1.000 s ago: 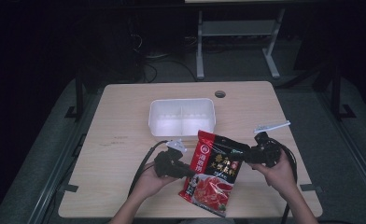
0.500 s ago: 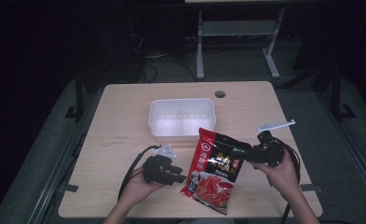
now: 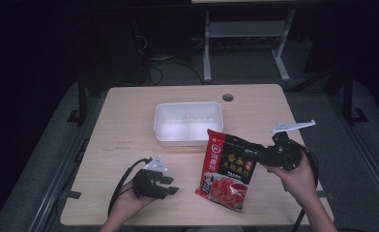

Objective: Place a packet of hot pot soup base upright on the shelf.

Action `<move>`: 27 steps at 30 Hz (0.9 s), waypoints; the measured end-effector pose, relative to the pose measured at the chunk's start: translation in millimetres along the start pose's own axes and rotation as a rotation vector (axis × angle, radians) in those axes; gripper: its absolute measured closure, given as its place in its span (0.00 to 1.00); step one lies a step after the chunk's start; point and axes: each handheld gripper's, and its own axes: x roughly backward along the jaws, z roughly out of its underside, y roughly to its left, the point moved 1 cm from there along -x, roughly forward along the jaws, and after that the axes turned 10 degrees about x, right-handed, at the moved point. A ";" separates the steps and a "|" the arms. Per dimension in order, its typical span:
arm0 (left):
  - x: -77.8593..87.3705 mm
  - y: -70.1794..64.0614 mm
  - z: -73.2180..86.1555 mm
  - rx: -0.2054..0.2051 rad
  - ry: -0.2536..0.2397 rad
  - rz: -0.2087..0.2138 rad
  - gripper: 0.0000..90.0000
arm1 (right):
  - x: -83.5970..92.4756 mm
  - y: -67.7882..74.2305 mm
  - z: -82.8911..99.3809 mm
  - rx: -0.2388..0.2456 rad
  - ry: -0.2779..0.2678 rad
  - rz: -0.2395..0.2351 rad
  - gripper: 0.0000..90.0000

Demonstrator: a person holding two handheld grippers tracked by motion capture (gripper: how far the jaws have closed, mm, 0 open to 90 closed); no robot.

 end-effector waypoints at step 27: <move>12.3 18.2 20.1 0.040 -0.014 -0.075 0.43 | 10.9 5.6 -66.5 0.070 0.001 0.073 0.78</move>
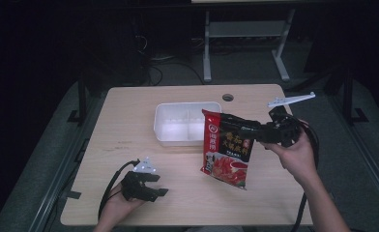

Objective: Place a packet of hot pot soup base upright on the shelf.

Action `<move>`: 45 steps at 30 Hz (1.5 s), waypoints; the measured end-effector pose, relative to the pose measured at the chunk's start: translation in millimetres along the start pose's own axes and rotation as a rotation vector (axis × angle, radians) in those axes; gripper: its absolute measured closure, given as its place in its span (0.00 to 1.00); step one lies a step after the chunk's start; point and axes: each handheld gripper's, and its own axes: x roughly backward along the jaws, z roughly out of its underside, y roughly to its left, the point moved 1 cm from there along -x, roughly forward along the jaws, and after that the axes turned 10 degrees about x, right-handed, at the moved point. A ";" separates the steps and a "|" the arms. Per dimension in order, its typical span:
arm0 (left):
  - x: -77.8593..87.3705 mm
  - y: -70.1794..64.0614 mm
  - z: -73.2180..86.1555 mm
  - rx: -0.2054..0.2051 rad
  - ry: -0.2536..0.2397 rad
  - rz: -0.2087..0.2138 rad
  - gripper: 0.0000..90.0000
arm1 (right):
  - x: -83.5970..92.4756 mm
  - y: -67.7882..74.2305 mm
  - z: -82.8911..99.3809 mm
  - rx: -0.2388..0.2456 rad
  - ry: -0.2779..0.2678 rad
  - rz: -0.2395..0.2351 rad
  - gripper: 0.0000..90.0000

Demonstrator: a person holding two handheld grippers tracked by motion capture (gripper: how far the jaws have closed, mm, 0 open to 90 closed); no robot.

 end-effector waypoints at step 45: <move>1.2 10.3 3.9 0.019 -0.011 0.001 0.39 | -46.8 -39.0 -112.4 0.044 -0.025 0.162 0.78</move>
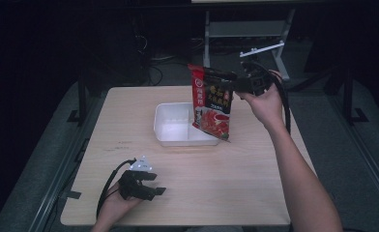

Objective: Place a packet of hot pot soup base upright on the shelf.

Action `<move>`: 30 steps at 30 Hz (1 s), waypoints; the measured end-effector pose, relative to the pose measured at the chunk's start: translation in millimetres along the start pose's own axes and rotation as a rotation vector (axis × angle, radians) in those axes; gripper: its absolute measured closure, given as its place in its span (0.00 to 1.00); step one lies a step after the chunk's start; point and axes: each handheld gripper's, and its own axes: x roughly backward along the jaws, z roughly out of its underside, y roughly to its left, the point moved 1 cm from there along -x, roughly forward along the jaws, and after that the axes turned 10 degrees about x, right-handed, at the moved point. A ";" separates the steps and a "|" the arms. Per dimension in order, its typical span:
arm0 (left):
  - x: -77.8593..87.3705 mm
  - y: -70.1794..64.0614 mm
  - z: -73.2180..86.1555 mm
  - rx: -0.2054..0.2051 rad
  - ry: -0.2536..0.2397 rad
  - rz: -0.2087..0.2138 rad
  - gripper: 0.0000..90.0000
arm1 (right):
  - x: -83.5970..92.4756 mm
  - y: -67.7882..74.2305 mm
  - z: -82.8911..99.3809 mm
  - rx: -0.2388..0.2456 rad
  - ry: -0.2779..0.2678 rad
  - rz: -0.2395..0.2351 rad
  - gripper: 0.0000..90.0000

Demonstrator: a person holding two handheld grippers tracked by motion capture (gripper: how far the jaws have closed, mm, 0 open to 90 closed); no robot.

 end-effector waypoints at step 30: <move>2.5 3.3 0.4 0.001 -0.017 0.014 0.39 | -56.3 -16.2 -7.3 -0.037 0.014 0.095 0.78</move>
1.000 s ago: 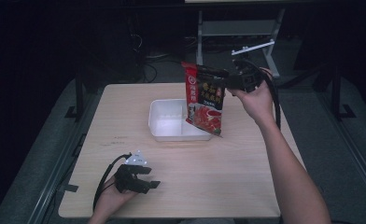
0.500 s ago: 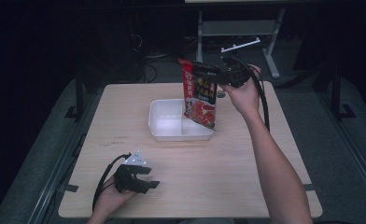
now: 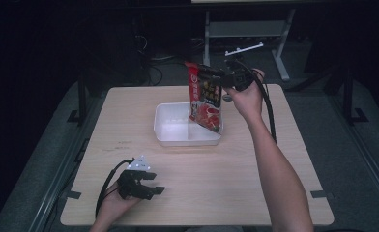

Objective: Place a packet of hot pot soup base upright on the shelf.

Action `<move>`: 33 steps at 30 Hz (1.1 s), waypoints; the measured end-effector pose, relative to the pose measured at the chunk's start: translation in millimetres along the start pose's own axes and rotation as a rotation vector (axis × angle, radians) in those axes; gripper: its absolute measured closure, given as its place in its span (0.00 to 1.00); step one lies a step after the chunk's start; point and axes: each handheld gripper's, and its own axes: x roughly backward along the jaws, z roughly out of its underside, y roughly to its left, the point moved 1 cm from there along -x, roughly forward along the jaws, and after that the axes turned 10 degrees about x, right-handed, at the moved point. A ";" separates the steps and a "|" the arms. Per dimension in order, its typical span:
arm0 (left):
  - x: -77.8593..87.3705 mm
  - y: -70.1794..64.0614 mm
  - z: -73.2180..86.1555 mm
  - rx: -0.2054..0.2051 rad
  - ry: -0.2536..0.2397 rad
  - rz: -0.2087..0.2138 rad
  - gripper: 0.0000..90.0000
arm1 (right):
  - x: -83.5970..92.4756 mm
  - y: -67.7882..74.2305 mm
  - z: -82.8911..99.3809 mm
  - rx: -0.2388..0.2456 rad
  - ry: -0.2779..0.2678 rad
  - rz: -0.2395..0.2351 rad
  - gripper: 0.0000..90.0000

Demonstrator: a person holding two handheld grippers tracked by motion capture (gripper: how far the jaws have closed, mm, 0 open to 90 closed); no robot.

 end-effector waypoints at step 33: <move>-0.8 -0.2 -0.4 -0.003 0.002 0.001 0.39 | -33.1 4.3 20.8 -0.014 0.057 -0.004 0.74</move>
